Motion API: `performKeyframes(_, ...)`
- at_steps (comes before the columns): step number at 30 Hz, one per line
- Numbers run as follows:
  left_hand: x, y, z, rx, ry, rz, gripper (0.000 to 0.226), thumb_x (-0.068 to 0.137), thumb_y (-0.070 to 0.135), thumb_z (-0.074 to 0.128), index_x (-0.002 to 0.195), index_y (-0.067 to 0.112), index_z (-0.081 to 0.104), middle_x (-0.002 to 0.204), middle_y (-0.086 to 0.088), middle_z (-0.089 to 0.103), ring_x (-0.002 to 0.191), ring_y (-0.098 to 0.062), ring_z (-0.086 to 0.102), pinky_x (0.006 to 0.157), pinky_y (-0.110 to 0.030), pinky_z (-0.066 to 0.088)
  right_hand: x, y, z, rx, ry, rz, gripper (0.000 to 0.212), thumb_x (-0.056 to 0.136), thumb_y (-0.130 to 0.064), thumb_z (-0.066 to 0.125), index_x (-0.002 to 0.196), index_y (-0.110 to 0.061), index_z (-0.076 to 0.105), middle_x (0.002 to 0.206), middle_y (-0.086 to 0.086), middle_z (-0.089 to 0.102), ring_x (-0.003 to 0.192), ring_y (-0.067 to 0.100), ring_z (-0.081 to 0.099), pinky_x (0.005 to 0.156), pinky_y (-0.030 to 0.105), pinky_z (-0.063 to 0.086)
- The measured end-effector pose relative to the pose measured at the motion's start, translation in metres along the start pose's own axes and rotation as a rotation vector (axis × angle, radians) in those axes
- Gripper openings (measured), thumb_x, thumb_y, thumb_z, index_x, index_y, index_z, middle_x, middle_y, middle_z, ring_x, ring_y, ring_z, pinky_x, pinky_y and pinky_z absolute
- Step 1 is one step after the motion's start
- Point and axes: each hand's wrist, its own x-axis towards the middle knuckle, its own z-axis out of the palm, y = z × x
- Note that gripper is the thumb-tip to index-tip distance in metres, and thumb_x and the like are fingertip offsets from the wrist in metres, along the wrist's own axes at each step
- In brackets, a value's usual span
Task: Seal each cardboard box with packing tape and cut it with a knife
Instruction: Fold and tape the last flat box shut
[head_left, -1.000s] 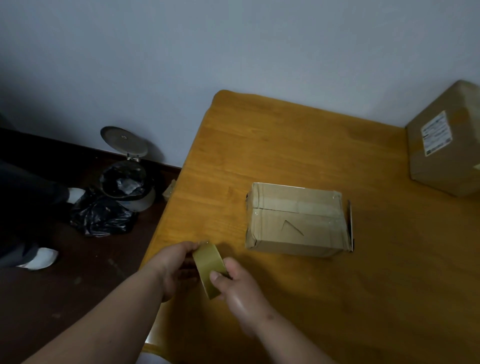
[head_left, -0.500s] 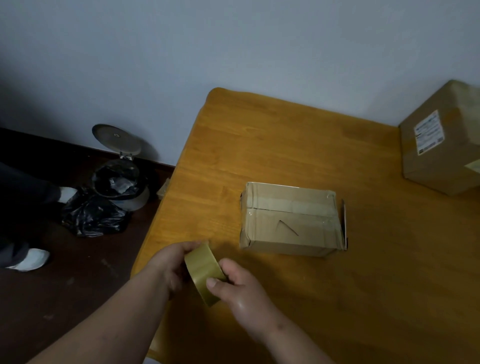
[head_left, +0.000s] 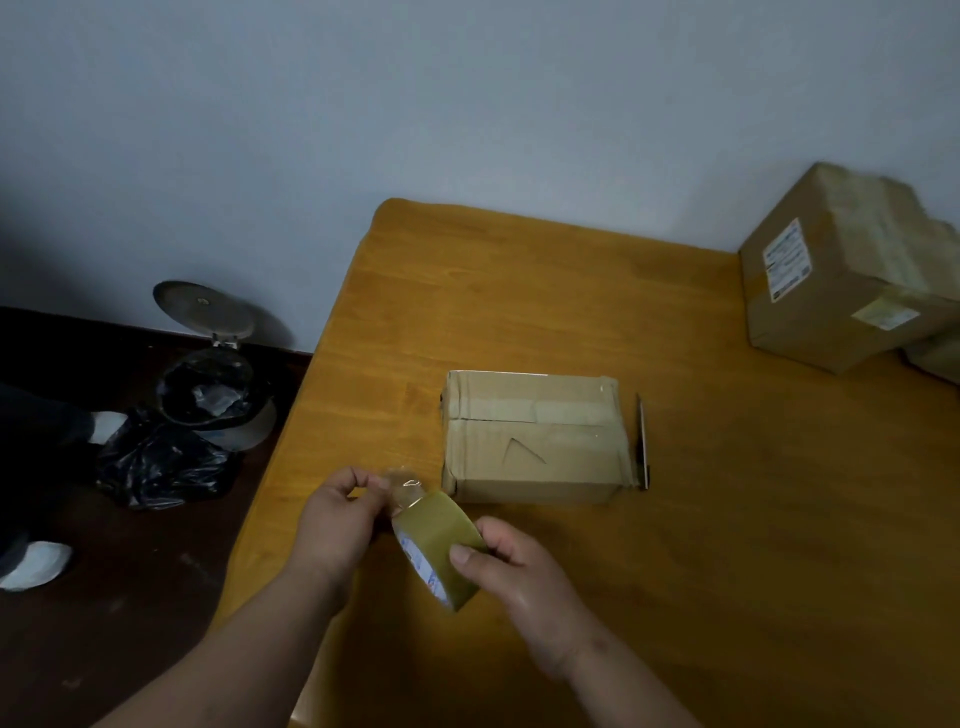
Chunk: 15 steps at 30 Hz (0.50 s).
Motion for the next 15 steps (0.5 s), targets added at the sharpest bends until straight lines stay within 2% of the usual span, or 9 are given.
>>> performKeyframes(3,-0.008,0.003,0.006,0.103,-0.015,0.066,0.027,0.096,0.019,0.059,0.070,0.024,0.062,0.065,-0.002,0.070,0.059,-0.017,0.066,0.057,-0.033,0.050,-0.008,-0.002,-0.010,0.010,0.018,-0.006,0.022,0.079,-0.045,0.061,0.086,-0.024,0.065,0.079,-0.011,0.063,0.078,0.003,0.058,0.071,0.020,0.044)
performKeyframes(6,-0.017,0.010,0.012,0.238,0.007,0.155,0.022,0.096,0.022,0.059,0.074,0.022,0.060,0.069,-0.012,0.070,0.068,-0.039,0.066,0.066,-0.051,0.055,-0.014,-0.004,-0.017,0.000,0.042,-0.022,0.039,0.079,-0.045,0.060,0.094,-0.009,0.063,0.084,-0.003,0.062,0.081,0.008,0.057,0.075,0.026,0.043)
performKeyframes(8,-0.023,0.014,0.018,0.308,0.027,0.208,0.019,0.096,0.024,0.058,0.077,0.020,0.057,0.068,-0.016,0.069,0.071,-0.045,0.065,0.066,-0.054,0.054,-0.019,-0.006,-0.020,-0.008,0.058,-0.034,0.046,0.079,-0.045,0.060,0.100,-0.005,0.062,0.088,0.002,0.062,0.083,0.011,0.057,0.077,0.029,0.044)
performKeyframes(10,-0.027,0.016,0.023,0.337,0.045,0.225,0.021,0.096,0.024,0.058,0.075,0.021,0.057,0.062,-0.011,0.068,0.066,-0.039,0.066,0.063,-0.049,0.054,-0.023,-0.009,-0.024,-0.015,0.065,-0.044,0.045,0.079,-0.047,0.060,0.100,-0.006,0.063,0.088,0.002,0.063,0.084,0.011,0.058,0.077,0.029,0.044)
performKeyframes(12,-0.030,0.017,0.027,0.310,0.056,0.204,0.021,0.096,0.020,0.059,0.075,0.019,0.058,0.061,-0.006,0.068,0.055,-0.024,0.065,0.056,-0.038,0.051,-0.027,-0.010,-0.030,-0.014,0.080,-0.058,0.034,0.081,-0.047,0.060,0.091,-0.014,0.065,0.085,-0.001,0.063,0.083,0.011,0.058,0.077,0.031,0.044)
performKeyframes(14,-0.033,0.019,0.033,0.119,0.030,0.108,0.020,0.095,0.013,0.059,0.076,0.013,0.059,0.063,-0.006,0.069,0.048,-0.011,0.061,0.055,-0.030,0.048,-0.030,-0.012,-0.038,-0.013,0.089,-0.082,0.025,0.082,-0.047,0.061,0.083,-0.022,0.064,0.081,-0.004,0.062,0.081,0.011,0.057,0.076,0.033,0.043)
performKeyframes(15,-0.035,0.022,0.037,-0.006,0.002,0.042,0.018,0.095,0.010,0.058,0.077,0.012,0.060,0.064,-0.005,0.069,0.049,-0.010,0.061,0.057,-0.030,0.049,-0.031,-0.012,-0.041,-0.018,0.092,-0.095,0.025,0.082,-0.048,0.061,0.083,-0.023,0.064,0.081,-0.005,0.062,0.080,0.011,0.057,0.076,0.033,0.043)
